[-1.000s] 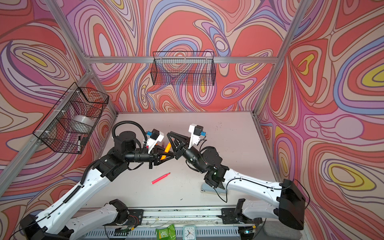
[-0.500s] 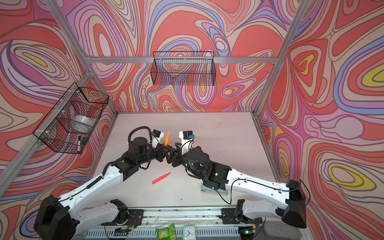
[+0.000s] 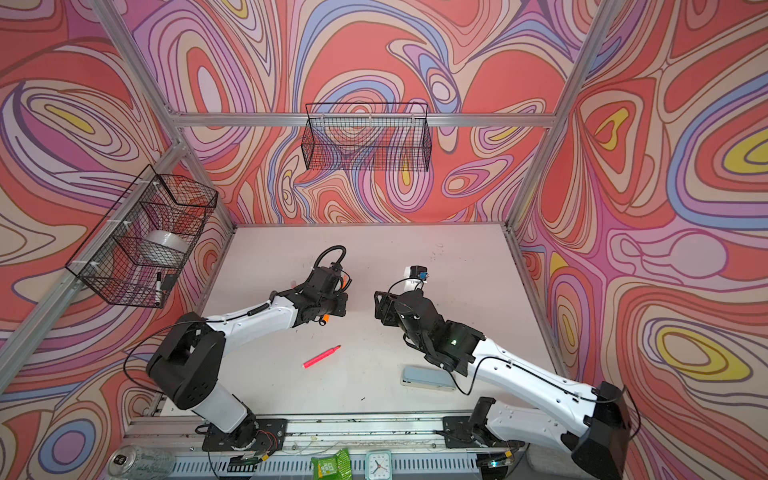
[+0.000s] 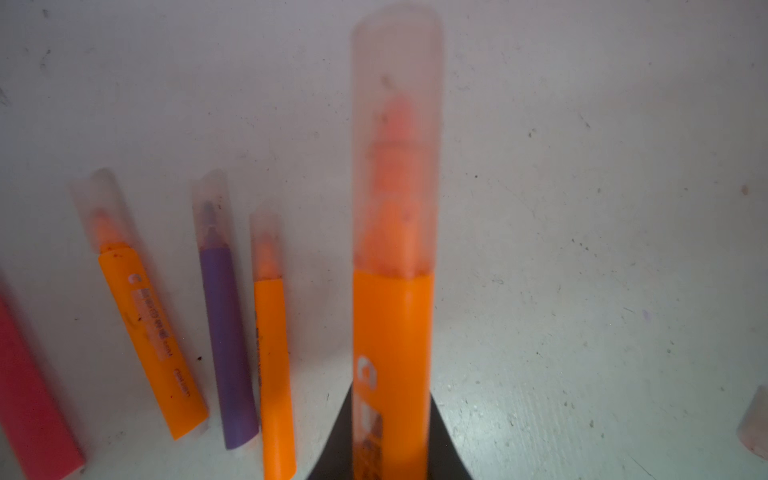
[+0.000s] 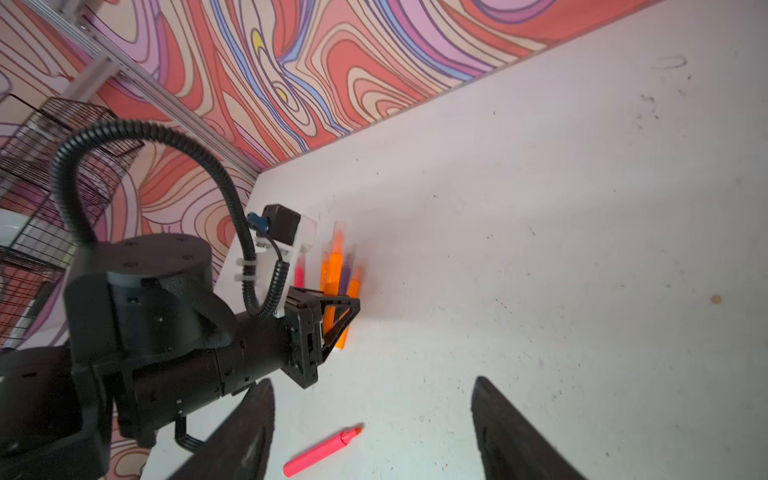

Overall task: Insert the pens into the pen caps
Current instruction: 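Withdraw the right gripper while the left lowers the capped marker, then lay the capped orange marker beside the capped markers, open left gripper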

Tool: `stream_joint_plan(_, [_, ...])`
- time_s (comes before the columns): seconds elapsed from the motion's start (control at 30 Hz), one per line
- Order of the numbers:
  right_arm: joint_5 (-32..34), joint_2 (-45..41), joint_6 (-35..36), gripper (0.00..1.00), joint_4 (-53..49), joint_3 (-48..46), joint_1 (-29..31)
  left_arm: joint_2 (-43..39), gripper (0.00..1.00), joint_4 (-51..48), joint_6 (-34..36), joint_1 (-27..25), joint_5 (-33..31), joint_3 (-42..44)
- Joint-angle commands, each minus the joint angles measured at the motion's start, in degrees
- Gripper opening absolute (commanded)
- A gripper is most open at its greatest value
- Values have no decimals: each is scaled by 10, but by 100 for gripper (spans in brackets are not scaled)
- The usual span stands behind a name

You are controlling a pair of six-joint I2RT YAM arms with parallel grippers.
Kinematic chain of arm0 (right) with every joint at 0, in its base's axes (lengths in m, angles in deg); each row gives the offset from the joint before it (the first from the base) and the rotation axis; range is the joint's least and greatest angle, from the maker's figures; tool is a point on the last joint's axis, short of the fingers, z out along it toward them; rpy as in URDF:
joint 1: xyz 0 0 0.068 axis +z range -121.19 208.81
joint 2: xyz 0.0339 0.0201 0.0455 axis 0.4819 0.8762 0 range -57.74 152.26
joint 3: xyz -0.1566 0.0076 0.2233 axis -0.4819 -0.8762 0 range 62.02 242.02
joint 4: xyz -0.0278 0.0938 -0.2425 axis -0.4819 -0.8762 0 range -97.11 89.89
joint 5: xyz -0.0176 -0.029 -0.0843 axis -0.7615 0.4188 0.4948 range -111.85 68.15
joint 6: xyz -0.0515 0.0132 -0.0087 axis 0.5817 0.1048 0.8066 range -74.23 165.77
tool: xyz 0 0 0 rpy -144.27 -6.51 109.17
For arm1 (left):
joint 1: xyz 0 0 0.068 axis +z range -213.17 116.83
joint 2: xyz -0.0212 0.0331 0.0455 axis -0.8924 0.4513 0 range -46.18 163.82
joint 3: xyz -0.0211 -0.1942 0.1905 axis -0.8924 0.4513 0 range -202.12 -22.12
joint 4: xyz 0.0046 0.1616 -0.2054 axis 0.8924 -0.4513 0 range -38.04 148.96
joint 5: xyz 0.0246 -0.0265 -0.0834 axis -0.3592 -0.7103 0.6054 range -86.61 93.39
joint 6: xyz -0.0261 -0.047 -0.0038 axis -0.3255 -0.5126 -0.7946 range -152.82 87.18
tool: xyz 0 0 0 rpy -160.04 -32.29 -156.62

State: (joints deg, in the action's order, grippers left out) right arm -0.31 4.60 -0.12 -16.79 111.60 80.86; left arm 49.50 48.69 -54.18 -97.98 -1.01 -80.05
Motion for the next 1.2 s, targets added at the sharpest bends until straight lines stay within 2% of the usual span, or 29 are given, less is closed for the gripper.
stream_joint_plan(0.0, [-21, 16, -20, 77, -29, 0, -5, 27, 0, -71, -14, 0, -49, -30])
stream_joint_plan(0.3, [-34, 38, -21, 77, -23, -2, -18, 81, 0, -137, -14, 1, -86, -84])
stream_joint_plan(0.5, [-43, 42, -22, 77, -20, -6, -24, 107, 6, -141, -9, 1, -63, -102])
stream_joint_plan(1.0, [-51, 38, -28, 77, -17, -17, -33, 142, 30, -144, -7, 1, -57, -119])
stream_joint_plan(1.17, [-55, 34, -30, 77, -17, -20, -37, 129, 43, -143, -1, 1, -53, -119])
